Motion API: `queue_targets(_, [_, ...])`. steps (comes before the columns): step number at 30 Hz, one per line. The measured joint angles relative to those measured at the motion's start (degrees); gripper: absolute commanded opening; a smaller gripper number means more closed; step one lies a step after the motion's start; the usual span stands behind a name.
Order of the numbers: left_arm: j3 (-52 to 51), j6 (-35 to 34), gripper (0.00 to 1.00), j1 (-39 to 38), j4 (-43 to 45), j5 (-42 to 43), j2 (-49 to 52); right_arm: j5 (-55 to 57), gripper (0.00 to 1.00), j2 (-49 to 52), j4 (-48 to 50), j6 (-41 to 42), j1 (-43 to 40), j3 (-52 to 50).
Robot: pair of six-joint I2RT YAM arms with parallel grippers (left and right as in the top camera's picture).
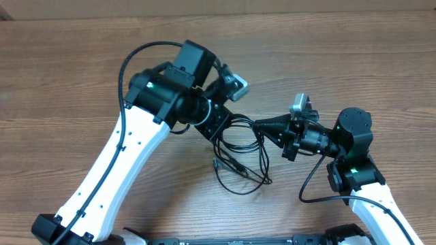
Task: Untangle cables
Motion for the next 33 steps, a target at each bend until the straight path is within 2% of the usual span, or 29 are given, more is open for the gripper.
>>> queue_targets(6, [0.0,-9.2,0.04,8.2,0.0,-3.1,0.0,-0.1,0.04,0.0,0.0,0.7,0.0,0.0])
queue_targets(11, [0.0,-11.7,0.04,12.0,-0.3,-2.4,0.0,-0.1,0.05,0.0,0.0,0.8,0.0,0.0])
queue_targets(12, [0.0,-11.5,0.04,12.0,-0.5,-1.7,0.0,-0.1,0.19,0.0,0.0,0.8,0.0,0.0])
queue_targets(13, [0.0,-11.0,0.04,12.0,-0.8,-0.7,0.0,-0.1,0.27,0.0,0.0,0.9,0.0,0.0])
queue_targets(14, [0.0,-10.2,0.04,12.0,-1.0,0.3,0.0,-0.1,0.50,0.0,-0.1,1.1,0.0,0.0])
queue_targets(15, [0.0,-9.0,0.04,11.8,-1.4,1.6,0.0,-0.1,0.60,0.0,-0.1,0.8,0.0,0.0])
queue_targets(17, [0.0,-6.4,0.04,11.6,-2.2,3.7,0.0,-0.1,0.73,0.0,0.0,1.1,0.0,0.0])
queue_targets(18, [0.0,-5.0,0.04,11.3,-2.7,4.6,0.0,-0.1,0.76,0.0,0.0,0.8,0.0,0.0])
queue_targets(22, [0.0,0.4,0.04,9.5,-5.0,7.5,0.0,-0.1,0.82,0.0,-0.1,0.1,0.0,0.0])
queue_targets(25, [0.0,4.1,0.04,8.1,-6.1,8.8,0.0,-0.1,0.82,0.0,0.0,-1.4,0.0,0.0])
queue_targets(33, [0.0,7.1,0.04,4.9,-5.3,10.3,0.0,-0.1,0.82,0.0,-0.1,-7.2,0.0,0.0])
